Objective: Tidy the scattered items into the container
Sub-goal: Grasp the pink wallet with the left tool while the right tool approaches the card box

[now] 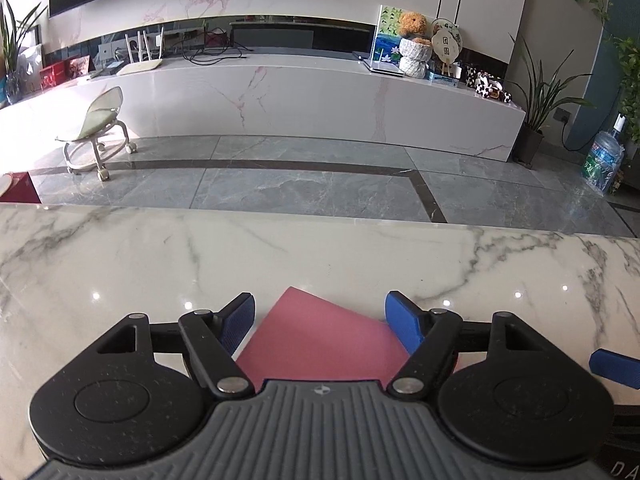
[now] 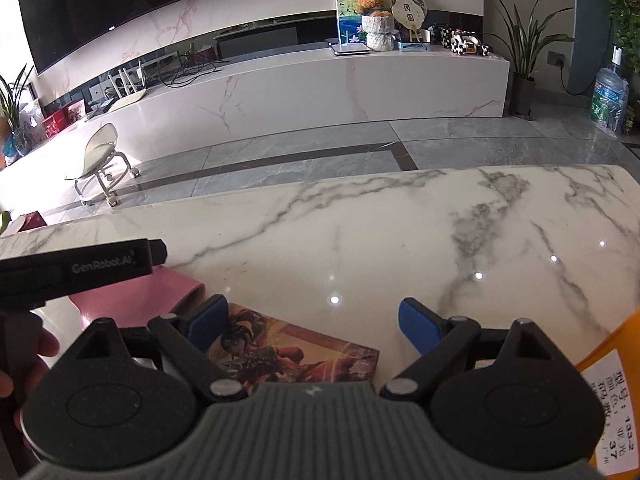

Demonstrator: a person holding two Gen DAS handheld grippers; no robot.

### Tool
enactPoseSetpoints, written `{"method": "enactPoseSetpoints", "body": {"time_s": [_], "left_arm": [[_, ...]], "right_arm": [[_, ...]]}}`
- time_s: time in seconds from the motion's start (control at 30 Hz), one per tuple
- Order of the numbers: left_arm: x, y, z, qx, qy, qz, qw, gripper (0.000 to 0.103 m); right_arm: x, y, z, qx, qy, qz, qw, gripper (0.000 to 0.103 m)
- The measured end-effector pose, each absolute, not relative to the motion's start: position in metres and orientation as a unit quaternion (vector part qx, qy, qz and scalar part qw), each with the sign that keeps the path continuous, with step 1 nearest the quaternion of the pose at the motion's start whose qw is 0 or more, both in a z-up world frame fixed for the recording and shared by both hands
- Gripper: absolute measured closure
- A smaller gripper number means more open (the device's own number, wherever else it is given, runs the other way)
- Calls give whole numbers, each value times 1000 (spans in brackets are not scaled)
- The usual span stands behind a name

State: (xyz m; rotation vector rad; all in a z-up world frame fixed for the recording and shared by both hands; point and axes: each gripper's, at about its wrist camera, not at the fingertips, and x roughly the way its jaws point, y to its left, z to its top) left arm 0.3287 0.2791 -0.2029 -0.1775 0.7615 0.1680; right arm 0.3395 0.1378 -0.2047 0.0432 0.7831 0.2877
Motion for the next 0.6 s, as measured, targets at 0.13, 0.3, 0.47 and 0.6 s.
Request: {"method": "enactPoseSetpoints", "body": {"time_s": [0.13, 0.3, 0.47, 0.6], "left_arm": [[321, 277, -202, -88, 378, 77, 919, 21], [298, 265, -200, -79, 391, 62, 915, 21], [263, 255, -198, -81, 397, 71, 912, 21], [230, 250, -194, -85, 403, 82, 907, 21]], "right_arm": [[337, 135, -208, 39, 388, 160, 907, 14], [325, 130, -207, 50, 400, 176, 898, 16], [302, 121, -205, 53, 411, 186, 891, 24], [277, 112, -204, 50, 418, 198, 885, 28]]}}
